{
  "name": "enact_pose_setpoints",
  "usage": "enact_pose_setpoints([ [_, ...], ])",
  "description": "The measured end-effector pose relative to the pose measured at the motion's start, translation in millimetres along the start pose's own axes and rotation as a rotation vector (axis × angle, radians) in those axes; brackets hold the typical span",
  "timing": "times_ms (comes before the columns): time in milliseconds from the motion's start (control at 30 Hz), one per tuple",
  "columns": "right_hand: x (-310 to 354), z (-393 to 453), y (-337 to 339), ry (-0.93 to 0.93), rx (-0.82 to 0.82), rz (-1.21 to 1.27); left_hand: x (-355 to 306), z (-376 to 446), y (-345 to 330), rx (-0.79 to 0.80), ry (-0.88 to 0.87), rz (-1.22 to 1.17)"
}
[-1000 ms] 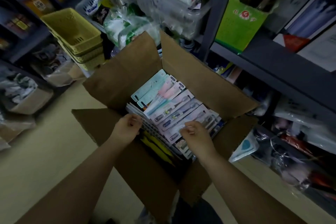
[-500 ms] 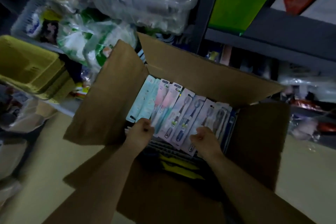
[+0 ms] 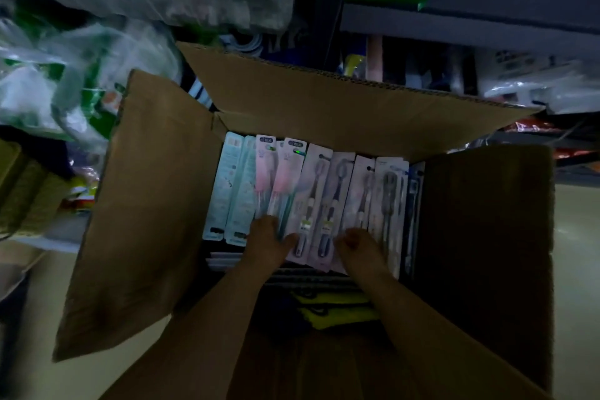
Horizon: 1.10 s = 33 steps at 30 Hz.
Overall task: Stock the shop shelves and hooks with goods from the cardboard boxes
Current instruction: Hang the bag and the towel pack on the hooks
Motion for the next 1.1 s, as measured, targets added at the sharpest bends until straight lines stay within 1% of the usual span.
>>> enact_pose_setpoints([
  [67, 1.2, 8.8, -6.1, -0.016, 0.002, -0.032, 1.1, 3.3, -1.1, -0.021, -0.007, -0.005],
  [133, 3.8, 14.1, -8.6, -0.024, -0.033, -0.057, 5.1, 6.2, -1.6, -0.032, -0.015, -0.004],
  [200, 7.3, 15.5, -9.0, -0.009, -0.083, -0.071, 6.5, 7.6, -3.5, -0.025, -0.049, 0.034],
  [267, 11.2, 14.4, -11.6, 0.011, -0.093, -0.075, 4.7, 5.8, -5.7, -0.012, -0.059, 0.081],
  [433, 16.0, 10.6, -19.5, 0.001, -0.1, 0.039, 1.3, 2.2, -21.3, 0.035, -0.033, 0.11],
  [500, 16.6, 8.4, -20.6, 0.029, -0.079, 0.022, -0.5, -1.9, -20.4, 0.023, -0.007, 0.031],
  [567, 14.8, 5.6, -20.4, 0.041, -0.038, 0.067, -0.9, -7.8, -17.1, 0.058, 0.02, -0.071],
  [667, 11.7, -6.9, -18.0, 0.05, 0.037, 0.262, -1.2, -25.1, -12.7, 0.169, 0.156, -0.403],
  [700, 12.2, -14.9, -16.7, 0.054, 0.065, 0.321, -1.2, -32.5, -11.0, 0.195, 0.209, -0.477],
  [833, 13.7, -48.6, -14.6, 0.083, 0.163, 0.497, -2.3, -62.9, -5.6, 0.233, 0.324, -0.663],
  [900, 15.2, -61.5, -14.1, 0.092, 0.197, 0.542, -2.1, -76.5, -1.6, 0.232, 0.365, -0.76],
  [1000, 20.0, -77.8, -12.2, 0.095, 0.252, 0.588, -4.1, -92.0, 5.2, 0.252, 0.354, -0.861],
  [1100, 26.9, -94.3, -10.6, 0.144, 0.317, 0.578, -9.2, -105.0, 14.3, 0.247, 0.306, -0.834],
])
Point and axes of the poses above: each hand's wrist, its own z-axis towards the middle knuckle, its own y-axis out of the back of the hand, x = y × z, the point moved 6 cm from there along z, towards the middle knuckle, and after that the axes turned 7 degrees about -z, right-handed, at the moved point
